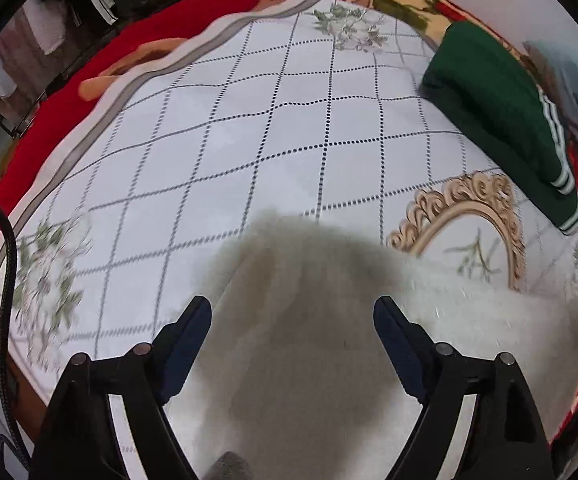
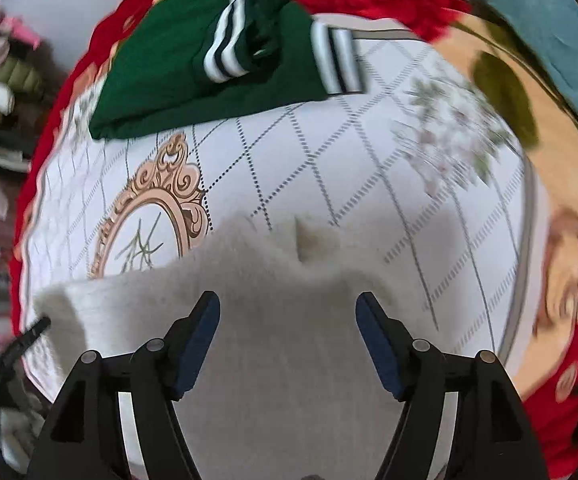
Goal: Fold large clothes
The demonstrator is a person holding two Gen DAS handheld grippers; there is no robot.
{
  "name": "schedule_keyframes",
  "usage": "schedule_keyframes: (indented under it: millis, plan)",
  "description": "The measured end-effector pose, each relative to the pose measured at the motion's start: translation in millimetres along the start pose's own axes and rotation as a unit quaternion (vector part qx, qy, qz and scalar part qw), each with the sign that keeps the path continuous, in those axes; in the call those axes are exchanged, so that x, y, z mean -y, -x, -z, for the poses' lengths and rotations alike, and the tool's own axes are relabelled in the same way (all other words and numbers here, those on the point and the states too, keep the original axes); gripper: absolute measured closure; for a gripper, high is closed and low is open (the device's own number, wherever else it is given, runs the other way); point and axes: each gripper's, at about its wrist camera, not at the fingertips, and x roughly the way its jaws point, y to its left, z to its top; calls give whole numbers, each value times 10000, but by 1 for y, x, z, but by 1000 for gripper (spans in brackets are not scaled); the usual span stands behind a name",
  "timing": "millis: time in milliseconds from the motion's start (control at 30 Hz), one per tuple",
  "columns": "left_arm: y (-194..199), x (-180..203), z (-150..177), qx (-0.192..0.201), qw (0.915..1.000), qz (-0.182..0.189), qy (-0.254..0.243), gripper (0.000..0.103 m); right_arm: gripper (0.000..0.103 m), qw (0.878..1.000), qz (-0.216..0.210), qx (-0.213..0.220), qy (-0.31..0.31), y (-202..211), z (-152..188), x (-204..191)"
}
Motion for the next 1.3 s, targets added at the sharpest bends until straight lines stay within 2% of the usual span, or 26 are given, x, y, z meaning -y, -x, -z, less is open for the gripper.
schedule_keyframes:
  millis: [100,133,167,233,267,300,333,400,533,633,767,833,900,967,1033,1067,1100,1133,1167,1200,1300]
  plan:
    - [-22,5,-11,-76,9999,-114,-27,23,31,9995,-11,-174,256,-21,-14,-15]
    - [-26,5,-11,-99,9999,-132,-20,43,31,9991,-43,-264,318,-26,-17,-19]
    - [-29,4,-12,-136,9998,-157,-21,78,31,9986,-68,-377,354,-32,-20,-23]
    - [-33,1,-11,-229,9996,157,62,92,31,9979,-155,-565,272,-38,-24,-24]
    - [-31,0,-10,-182,9996,198,74,96,32,9975,-257,-615,246,-40,-26,-25]
    - [-26,-1,-8,-77,9997,205,57,96,50,9975,-309,-595,223,-39,-26,-24]
    - [-23,-2,-7,-12,9998,186,57,97,88,9973,-449,-557,189,-37,-28,-23]
    - [-17,-7,-5,61,9997,199,113,97,97,9978,-483,-460,-33,-33,-30,-20]
    - [-12,-20,-3,107,9991,273,297,98,99,9965,-691,-125,-460,-18,-37,-11]
    - [-20,-27,-2,15,9992,235,332,97,99,9964,-694,-24,-490,-20,-39,-18]
    - [-44,-30,-2,-261,9985,245,413,93,99,9981,-519,-118,-312,-41,-48,-32]
    - [-44,-28,-3,-304,9985,231,395,91,98,9981,-384,-387,-271,-65,-51,-33]
    - [-35,-23,-5,-350,9988,150,319,90,98,9961,-447,-662,-371,-79,-54,-28]
    - [-19,-21,-5,-250,9992,104,297,88,93,9954,-611,-618,-404,-64,-57,-23]
    - [1,-16,-3,-15,9997,-32,233,84,87,9968,-685,-315,-265,-32,-54,-19]
    - [10,-15,-2,115,9997,-111,204,79,83,9977,-643,-120,-203,-14,-50,-16]
    - [22,-12,-1,257,9994,-197,128,75,71,9980,-612,-3,-184,-1,-46,-12]
    - [29,-10,0,327,9991,-263,90,53,54,9980,-580,158,-190,18,-37,-4]
    - [35,-8,0,382,9988,-300,88,16,46,9974,-625,245,-258,31,-29,5]
    - [43,-5,1,456,9986,-253,96,7,35,9965,-694,296,-353,42,-19,15]
    - [57,14,5,575,9983,-65,25,6,34,9927,-869,293,-789,62,16,48]
